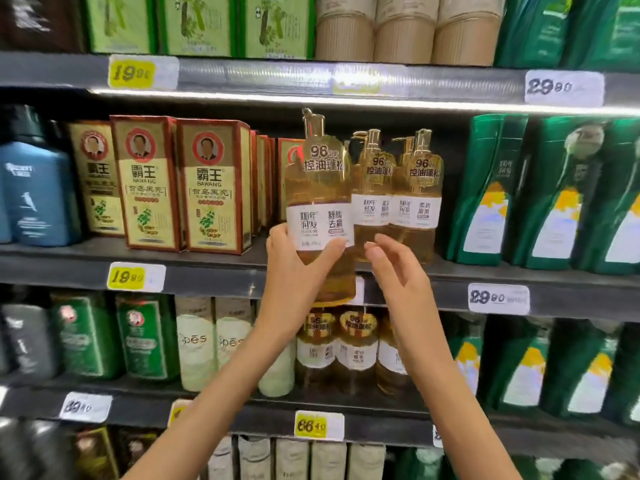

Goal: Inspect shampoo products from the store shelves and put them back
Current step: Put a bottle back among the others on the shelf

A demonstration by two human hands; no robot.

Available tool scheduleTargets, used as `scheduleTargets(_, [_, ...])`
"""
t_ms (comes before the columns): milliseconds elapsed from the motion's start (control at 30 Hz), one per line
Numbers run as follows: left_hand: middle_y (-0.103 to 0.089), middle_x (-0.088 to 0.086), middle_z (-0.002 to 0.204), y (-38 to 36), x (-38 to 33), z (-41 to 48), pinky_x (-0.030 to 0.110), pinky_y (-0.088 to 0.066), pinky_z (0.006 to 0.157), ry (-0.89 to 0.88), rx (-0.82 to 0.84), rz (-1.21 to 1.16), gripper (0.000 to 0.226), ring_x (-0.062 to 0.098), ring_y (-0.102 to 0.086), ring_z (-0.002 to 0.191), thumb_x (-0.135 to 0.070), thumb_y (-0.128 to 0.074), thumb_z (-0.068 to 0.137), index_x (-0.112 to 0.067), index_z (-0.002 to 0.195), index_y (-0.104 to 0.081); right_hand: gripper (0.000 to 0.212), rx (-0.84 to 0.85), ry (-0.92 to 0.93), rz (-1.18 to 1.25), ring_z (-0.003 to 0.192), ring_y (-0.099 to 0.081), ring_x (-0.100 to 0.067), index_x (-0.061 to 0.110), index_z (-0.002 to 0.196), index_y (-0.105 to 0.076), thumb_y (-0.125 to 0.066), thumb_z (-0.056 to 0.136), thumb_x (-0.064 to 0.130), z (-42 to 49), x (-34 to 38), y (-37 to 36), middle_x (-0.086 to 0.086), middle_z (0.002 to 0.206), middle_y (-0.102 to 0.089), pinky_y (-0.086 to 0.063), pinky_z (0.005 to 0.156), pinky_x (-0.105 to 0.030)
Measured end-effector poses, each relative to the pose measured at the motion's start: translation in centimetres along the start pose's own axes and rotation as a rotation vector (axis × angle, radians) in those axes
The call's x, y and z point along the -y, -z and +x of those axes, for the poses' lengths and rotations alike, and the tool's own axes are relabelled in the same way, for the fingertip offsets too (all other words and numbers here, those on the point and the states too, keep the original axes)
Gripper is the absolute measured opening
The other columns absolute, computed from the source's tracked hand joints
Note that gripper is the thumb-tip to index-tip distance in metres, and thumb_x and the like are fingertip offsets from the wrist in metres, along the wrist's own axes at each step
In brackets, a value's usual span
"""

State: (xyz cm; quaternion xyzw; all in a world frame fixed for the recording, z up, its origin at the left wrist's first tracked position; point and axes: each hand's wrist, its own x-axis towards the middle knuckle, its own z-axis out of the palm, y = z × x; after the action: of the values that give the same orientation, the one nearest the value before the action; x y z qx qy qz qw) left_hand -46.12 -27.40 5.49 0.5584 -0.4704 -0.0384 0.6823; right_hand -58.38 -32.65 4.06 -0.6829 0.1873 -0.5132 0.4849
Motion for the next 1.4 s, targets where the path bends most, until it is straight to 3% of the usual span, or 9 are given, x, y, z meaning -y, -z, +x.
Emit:
scheduleTargets(100, [-0.055,-0.007,0.112,1.3,-0.6,-5.4,0.011,-0.043,0.073,0.047,0.024,-0.004,0.054,0.0,-0.054,0.101,-0.064,-0.062,0.054,-0.04,0.098,-0.042,0.064,0.215,-0.146,0.258,0.117,-0.057,-0.009,0.024,0.129,-0.051,-0.054,0.077,0.062,-2.5,-0.5,-0.2,0.003,0.128,-0.062,-0.045,0.102,-0.03])
scheduleTargets(167, [-0.059,-0.008,0.109,1.8,0.1,-9.3,0.011,-0.044,0.071,0.145,0.056,-0.049,0.056,-0.004,-0.057,0.095,-0.065,-0.06,0.05,-0.04,0.098,-0.048,0.059,0.359,-0.217,0.506,0.118,-0.059,-0.018,0.02,0.13,-0.056,-0.05,0.084,0.057,-5.1,-1.6,-0.3,-0.005,0.127,-0.063,-0.052,0.091,-0.028])
scheduleTargets(267, [-0.061,-0.003,0.107,2.0,1.9,-15.5,0.01,-0.044,0.069,0.298,0.109,-0.074,0.058,-0.003,-0.059,0.09,-0.063,-0.062,0.049,-0.035,0.099,-0.053,0.046,0.332,-0.414,0.706,0.112,-0.063,-0.019,0.027,0.112,-0.071,-0.051,0.081,0.055,-10.2,-4.6,-0.3,-0.005,0.118,-0.068,-0.054,0.083,-0.028])
scheduleTargets(400, [-0.063,-0.002,0.104,1.6,3.8,-21.2,0.012,-0.047,0.069,0.486,0.106,-0.118,0.063,-0.003,-0.061,0.089,-0.058,-0.077,0.057,-0.025,0.106,-0.055,0.05,0.306,-0.601,0.661,0.112,-0.063,-0.022,0.027,0.113,-0.07,-0.058,0.077,0.059,-15.6,-7.8,1.0,-0.006,0.119,-0.068,-0.055,0.083,-0.029])
scheduleTargets(700, [-0.065,-0.009,0.091,1.2,5.3,-22.8,0.009,-0.047,0.055,0.665,0.137,-0.225,0.054,-0.006,-0.064,0.074,-0.057,-0.061,0.051,-0.027,0.095,-0.051,0.052,0.374,-0.656,0.654,0.118,-0.059,-0.024,0.025,0.116,-0.069,-0.072,0.073,0.054,-16.7,-9.2,3.2,-0.007,0.125,-0.064,-0.052,0.091,-0.033])
scheduleTargets(833, [-0.062,-0.003,0.09,0.4,6.6,-22.4,0.023,-0.046,0.066,0.757,0.16,-0.181,0.013,0.009,-0.06,0.081,-0.038,-0.05,0.087,-0.026,0.09,-0.051,0.049,0.35,-0.629,0.56,0.114,-0.062,-0.024,0.025,0.118,-0.067,-0.069,0.077,0.051,-17.0,-9.5,3.4,-0.009,0.123,-0.065,-0.053,0.088,-0.032])
scheduleTargets(1100, [-0.046,-0.03,0.114,-0.1,5.4,-25.3,-0.005,-0.037,0.067,0.588,0.262,-0.064,0.074,-0.029,-0.046,0.094,-0.068,-0.043,0.064,-0.037,0.13,-0.028,0.067,0.131,-0.599,0.238,0.09,-0.07,-0.011,0.018,0.114,-0.056,-0.075,0.056,0.047,-17.4,-9.4,1.4,-0.001,0.103,-0.071,-0.058,0.076,-0.026])
scheduleTargets(1267, [-0.067,-0.017,0.095,-0.5,6.0,-25.6,0.005,-0.046,0.066,0.568,0.111,0.049,0.055,-0.008,-0.061,0.089,-0.066,-0.055,0.059,-0.039,0.105,-0.049,0.063,0.244,-0.654,0.24,0.094,-0.07,-0.013,0.019,0.114,-0.061,-0.068,0.06,0.052,-17.3,-8.7,2.1,-0.001,0.103,-0.073,-0.057,0.086,-0.034])
scheduleTargets(1400, [-0.068,-0.018,0.107,0.5,5.6,-25.0,0.018,-0.053,0.077,0.661,0.257,-0.186,0.058,0.0,-0.063,0.099,-0.068,-0.061,0.067,-0.038,0.116,-0.054,0.047,0.453,-0.672,0.48,0.108,-0.065,-0.016,0.031,0.109,-0.069,-0.07,0.07,0.058,-17.1,-8.1,4.0,0.001,0.115,-0.07,-0.055,0.088,-0.032])
